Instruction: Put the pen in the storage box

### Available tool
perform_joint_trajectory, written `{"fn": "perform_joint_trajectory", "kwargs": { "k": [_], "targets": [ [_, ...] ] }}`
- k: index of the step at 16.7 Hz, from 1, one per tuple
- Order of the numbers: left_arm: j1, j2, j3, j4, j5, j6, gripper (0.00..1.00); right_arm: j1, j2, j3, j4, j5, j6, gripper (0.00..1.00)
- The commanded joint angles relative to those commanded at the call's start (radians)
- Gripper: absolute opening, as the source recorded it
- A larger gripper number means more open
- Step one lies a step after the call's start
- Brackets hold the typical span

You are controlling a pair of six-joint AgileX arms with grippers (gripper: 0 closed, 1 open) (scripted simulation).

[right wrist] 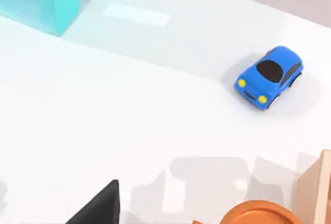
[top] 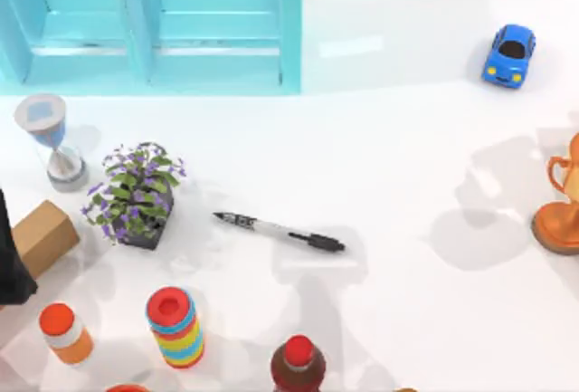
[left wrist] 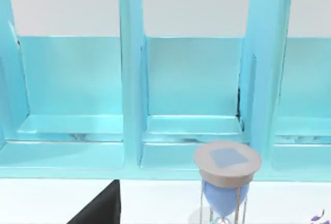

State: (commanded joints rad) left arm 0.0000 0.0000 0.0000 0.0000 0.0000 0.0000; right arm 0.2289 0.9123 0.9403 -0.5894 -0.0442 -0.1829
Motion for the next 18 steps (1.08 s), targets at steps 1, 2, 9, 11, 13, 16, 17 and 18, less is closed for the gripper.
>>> {"fn": "perform_joint_trajectory", "kwargs": {
  "k": [1,2,9,11,13,16,17,18],
  "targets": [
    [0.000,0.000,0.000,0.000,0.000,0.000,1.00,0.025,0.102,0.106,-0.066,-0.005,-0.021,1.00],
    [0.000,0.000,0.000,0.000,0.000,0.000,1.00,0.051,0.207,0.215,-0.133,-0.010,-0.042,1.00],
    [0.000,0.000,0.000,0.000,0.000,0.000,1.00,0.234,0.950,0.994,-0.610,-0.044,-0.192,1.00],
    [0.000,0.000,0.000,0.000,0.000,0.000,1.00,0.283,1.151,1.205,-0.737,-0.053,-0.232,1.00],
    [0.000,0.000,0.000,0.000,0.000,0.000,1.00,0.328,1.334,1.398,-0.855,-0.061,-0.269,1.00],
    [0.000,0.000,0.000,0.000,0.000,0.000,1.00,0.386,1.573,1.650,-1.007,-0.071,-0.317,1.00],
    [0.000,0.000,0.000,0.000,0.000,0.000,1.00,0.402,1.639,1.720,-1.050,-0.074,-0.331,1.00],
    [0.000,0.000,0.000,0.000,0.000,0.000,1.00,0.417,1.700,1.784,-1.089,-0.077,-0.343,1.00]
  ]
}}
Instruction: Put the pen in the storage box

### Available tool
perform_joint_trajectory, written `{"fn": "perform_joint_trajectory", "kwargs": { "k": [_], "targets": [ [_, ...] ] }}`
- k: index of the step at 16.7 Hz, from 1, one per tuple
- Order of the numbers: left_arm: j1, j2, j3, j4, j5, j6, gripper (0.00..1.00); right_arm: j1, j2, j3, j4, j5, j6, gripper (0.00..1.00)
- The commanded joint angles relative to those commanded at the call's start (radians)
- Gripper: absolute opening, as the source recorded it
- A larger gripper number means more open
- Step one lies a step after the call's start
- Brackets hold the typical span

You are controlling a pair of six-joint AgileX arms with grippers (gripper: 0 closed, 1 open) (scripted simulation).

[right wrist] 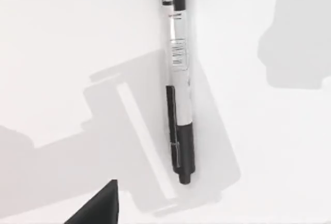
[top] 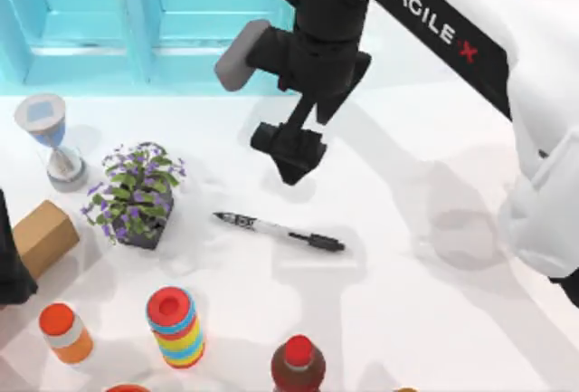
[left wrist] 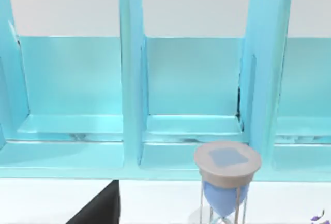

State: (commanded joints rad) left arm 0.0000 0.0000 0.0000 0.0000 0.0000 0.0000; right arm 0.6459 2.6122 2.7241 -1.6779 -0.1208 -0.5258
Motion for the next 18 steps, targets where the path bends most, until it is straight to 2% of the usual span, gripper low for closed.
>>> {"fn": "perform_joint_trajectory", "kwargs": {
  "k": [4,13,18],
  "targets": [
    [0.000,0.000,0.000,0.000,0.000,0.000,1.00,0.037,0.153,0.161,-0.098,-0.006,-0.031,1.00],
    [0.000,0.000,0.000,0.000,0.000,0.000,1.00,0.039,0.204,0.214,-0.115,-0.006,-0.034,1.00],
    [0.000,0.000,0.000,0.000,0.000,0.000,1.00,0.050,0.401,0.486,-0.187,-0.004,-0.024,1.00]
  ]
}}
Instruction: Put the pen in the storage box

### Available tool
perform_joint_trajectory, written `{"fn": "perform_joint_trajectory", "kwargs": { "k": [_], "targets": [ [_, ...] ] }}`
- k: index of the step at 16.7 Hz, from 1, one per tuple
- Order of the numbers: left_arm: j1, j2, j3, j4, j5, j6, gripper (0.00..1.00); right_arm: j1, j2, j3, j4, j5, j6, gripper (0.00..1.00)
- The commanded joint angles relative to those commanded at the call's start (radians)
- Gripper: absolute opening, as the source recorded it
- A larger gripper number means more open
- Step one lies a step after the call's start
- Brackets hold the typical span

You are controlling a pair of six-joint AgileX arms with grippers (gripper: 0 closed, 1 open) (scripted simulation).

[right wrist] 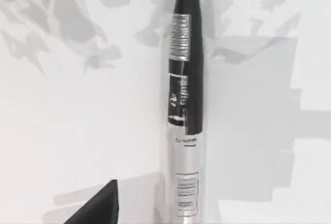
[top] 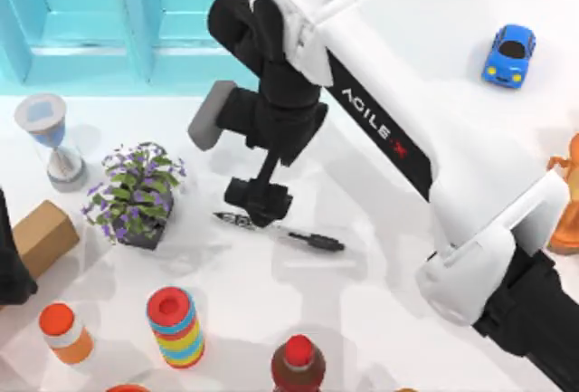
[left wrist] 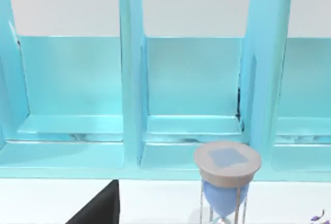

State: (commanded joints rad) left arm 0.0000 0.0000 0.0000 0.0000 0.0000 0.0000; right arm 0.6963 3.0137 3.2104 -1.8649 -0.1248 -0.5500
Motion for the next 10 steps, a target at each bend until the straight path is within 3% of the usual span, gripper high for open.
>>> {"fn": "perform_joint_trajectory", "kwargs": {
  "k": [5,10],
  "targets": [
    [0.000,0.000,0.000,0.000,0.000,0.000,1.00,0.011,0.236,0.336,-0.091,0.003,0.014,1.00],
    [0.000,0.000,0.000,0.000,0.000,0.000,1.00,0.019,0.317,0.434,-0.111,0.003,0.020,1.00]
  ]
}}
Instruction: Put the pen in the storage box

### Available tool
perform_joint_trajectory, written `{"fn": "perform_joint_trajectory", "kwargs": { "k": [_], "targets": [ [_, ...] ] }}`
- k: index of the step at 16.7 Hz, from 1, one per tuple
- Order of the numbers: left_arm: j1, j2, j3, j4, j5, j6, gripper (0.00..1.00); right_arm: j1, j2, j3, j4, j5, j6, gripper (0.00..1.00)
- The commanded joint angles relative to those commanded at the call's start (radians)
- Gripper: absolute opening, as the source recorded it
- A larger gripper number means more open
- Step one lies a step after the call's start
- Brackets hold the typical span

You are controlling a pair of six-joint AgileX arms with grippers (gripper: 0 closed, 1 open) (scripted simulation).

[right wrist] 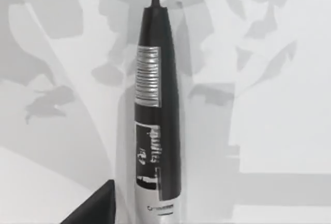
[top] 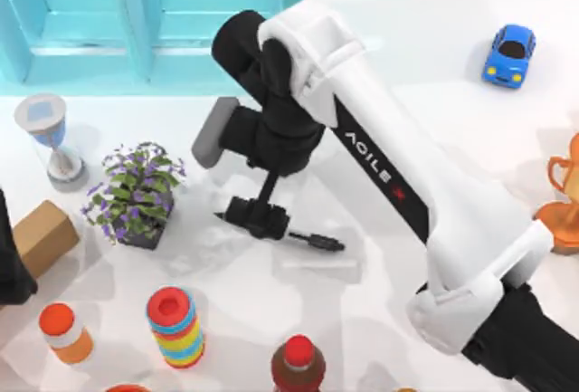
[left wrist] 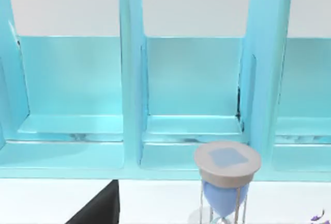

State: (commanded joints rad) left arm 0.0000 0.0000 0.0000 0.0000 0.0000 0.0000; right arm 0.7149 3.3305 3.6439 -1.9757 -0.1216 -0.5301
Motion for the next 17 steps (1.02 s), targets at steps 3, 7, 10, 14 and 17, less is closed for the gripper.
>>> {"fn": "perform_joint_trajectory", "kwargs": {
  "k": [3,7,10,14,17],
  "targets": [
    [0.000,0.000,0.000,0.000,0.000,0.000,1.00,0.000,0.000,0.000,0.000,0.000,0.000,1.00],
    [0.000,0.000,0.000,0.000,0.000,0.000,1.00,0.000,0.000,0.000,0.000,0.000,0.000,0.70],
    [0.000,0.000,0.000,0.000,0.000,0.000,1.00,0.000,0.000,0.000,0.000,0.000,0.000,0.47],
    [0.000,0.000,0.000,0.000,0.000,0.000,1.00,0.000,0.000,0.000,0.000,0.000,0.000,0.17],
    [0.000,0.000,0.000,0.000,0.000,0.000,1.00,0.000,0.000,0.000,0.000,0.000,0.000,0.00]
  ]
}}
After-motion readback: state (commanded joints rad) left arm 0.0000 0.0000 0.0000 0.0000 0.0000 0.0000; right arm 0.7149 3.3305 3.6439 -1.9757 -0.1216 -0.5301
